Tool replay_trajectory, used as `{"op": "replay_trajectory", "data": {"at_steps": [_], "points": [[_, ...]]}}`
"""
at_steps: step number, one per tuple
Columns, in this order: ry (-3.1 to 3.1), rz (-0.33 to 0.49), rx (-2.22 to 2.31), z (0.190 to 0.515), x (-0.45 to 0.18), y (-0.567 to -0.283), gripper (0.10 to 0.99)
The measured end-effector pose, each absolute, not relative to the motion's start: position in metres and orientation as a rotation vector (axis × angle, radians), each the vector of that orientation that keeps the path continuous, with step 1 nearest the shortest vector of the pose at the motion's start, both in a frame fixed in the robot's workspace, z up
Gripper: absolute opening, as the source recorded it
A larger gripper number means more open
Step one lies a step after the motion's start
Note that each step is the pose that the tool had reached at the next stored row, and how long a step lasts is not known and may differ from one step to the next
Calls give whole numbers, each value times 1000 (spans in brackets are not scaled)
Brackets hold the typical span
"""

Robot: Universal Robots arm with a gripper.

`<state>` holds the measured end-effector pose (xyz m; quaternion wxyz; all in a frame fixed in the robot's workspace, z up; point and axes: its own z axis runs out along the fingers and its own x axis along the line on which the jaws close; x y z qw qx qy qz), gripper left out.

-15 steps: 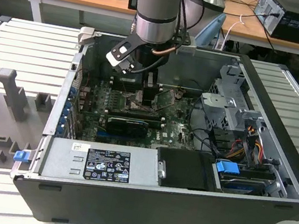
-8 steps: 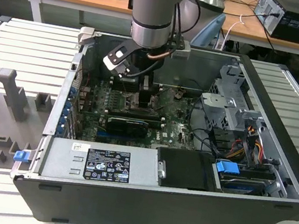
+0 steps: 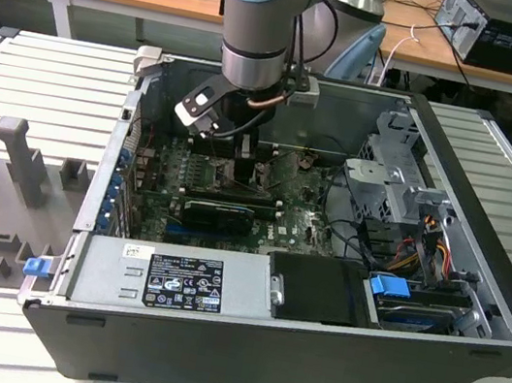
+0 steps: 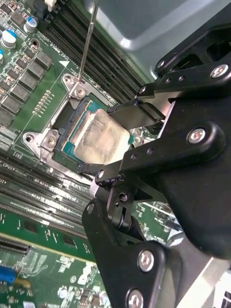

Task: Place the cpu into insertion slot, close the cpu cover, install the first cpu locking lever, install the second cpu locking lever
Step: 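Place the cpu into insertion slot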

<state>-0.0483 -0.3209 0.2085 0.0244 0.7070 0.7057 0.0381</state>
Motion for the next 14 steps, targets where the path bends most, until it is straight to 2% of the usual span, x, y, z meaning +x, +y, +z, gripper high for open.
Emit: {"op": "replay_trajectory", "data": {"at_steps": [14], "points": [[2183,118,2187,200,-48,-318,529]]}}
